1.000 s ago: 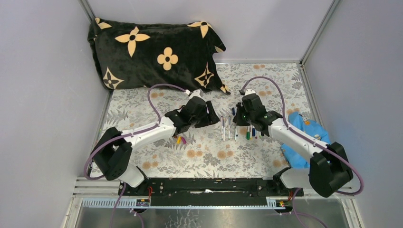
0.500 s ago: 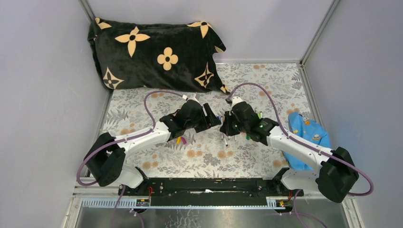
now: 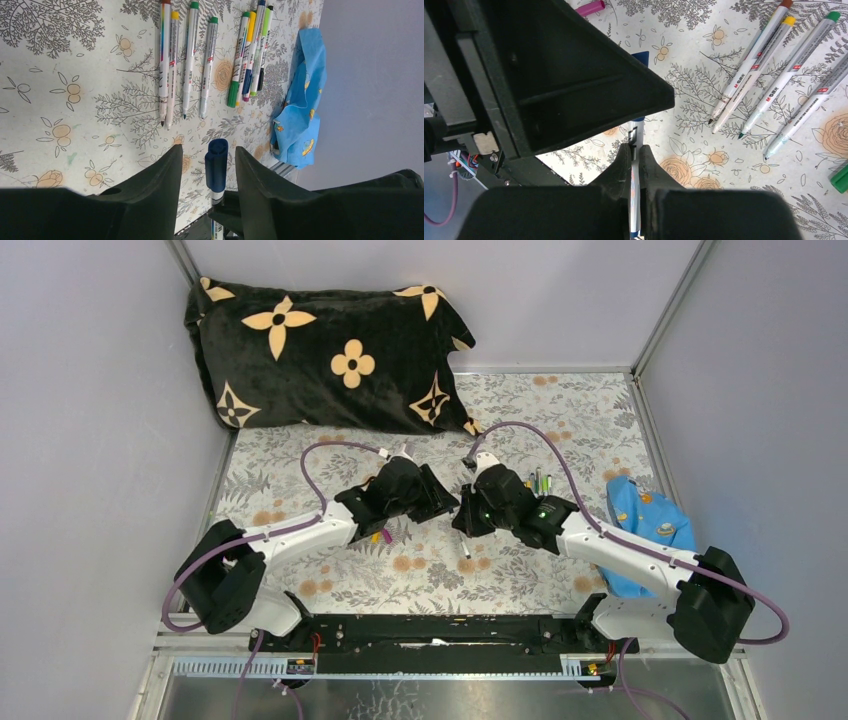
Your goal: Open the pen caps
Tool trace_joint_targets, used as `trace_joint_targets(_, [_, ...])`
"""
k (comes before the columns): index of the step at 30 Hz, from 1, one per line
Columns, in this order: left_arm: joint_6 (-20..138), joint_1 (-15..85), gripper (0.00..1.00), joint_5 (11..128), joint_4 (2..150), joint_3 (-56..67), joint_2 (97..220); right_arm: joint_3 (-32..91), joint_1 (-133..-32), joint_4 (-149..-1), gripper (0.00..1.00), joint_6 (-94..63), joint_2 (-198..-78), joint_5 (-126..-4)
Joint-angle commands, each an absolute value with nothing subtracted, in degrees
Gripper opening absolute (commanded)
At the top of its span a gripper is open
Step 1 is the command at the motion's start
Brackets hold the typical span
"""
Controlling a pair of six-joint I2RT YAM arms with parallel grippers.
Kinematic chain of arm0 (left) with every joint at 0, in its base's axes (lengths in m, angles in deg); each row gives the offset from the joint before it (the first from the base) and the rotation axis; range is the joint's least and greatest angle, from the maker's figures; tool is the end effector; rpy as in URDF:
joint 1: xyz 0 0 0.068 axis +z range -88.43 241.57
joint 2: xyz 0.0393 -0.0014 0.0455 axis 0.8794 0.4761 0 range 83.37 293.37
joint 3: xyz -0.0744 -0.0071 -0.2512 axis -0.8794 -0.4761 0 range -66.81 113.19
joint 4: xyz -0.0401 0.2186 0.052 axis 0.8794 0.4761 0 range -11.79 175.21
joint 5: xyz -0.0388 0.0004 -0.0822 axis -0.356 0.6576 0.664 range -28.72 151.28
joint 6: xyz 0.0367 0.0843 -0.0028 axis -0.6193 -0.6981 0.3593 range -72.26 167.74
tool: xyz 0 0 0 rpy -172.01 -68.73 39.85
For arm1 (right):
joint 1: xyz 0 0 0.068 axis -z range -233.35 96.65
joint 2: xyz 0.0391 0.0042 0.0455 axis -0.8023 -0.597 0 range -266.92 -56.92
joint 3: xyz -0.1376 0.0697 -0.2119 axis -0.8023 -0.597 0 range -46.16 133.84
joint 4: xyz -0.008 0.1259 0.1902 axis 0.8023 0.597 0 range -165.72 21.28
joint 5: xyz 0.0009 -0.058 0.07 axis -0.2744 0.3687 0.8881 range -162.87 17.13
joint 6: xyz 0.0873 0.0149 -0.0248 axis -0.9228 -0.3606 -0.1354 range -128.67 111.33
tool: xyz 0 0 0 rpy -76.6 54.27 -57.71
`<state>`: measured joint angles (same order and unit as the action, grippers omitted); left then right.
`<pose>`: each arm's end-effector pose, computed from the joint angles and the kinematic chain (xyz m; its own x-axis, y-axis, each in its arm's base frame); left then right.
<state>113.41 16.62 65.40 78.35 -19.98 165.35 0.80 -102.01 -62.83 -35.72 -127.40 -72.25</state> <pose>0.2207 -0.2288 0.2022 -0.8484 -0.4372 -0.2985 -0.0651 0.6457 -0.7608 0.1825 0.2088 0.2305 -0.6932 -0.0995 -0.7138 -0.4955 0.7850 0.3718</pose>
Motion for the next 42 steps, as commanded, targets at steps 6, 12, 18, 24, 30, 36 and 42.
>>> trace_joint_targets(6, [117.26, 16.57, 0.36, 63.48, 74.26, -21.71, 162.81, 1.10, -103.87, -66.25, 0.00, -37.27, -126.35, -74.11])
trace_joint_targets(12, [117.62, 16.57, 0.00, 62.18, 73.64, -22.83, 161.57, 0.58, -104.32, -66.69, 0.00, -37.57, -126.44, -74.06])
trace_joint_targets(18, [118.28, 16.57, 0.00, 62.69, 69.76, -25.82, 160.02, 0.16, -104.74, -67.57, 0.00, -37.92, -127.15, -73.99])
trace_joint_targets(24, [117.89, 16.57, 0.00, 63.94, 69.31, -25.36, 160.10, 0.83, -105.59, -68.57, 0.17, -38.32, -129.29, -74.14])
trace_joint_targets(30, [117.77, 16.57, 0.00, 63.96, 69.86, -24.71, 159.34, 1.38, -105.82, -69.39, 0.21, -38.31, -131.00, -73.95])
trace_joint_targets(36, [117.88, 16.57, 0.00, 63.49, 70.37, -24.41, 158.79, 1.23, -105.91, -70.52, 0.24, -38.33, -131.56, -73.66])
trace_joint_targets(42, [117.93, 16.68, 0.00, 63.36, 70.92, -23.83, 158.21, 0.89, -105.88, -70.86, 0.27, -38.17, -131.28, -74.04])
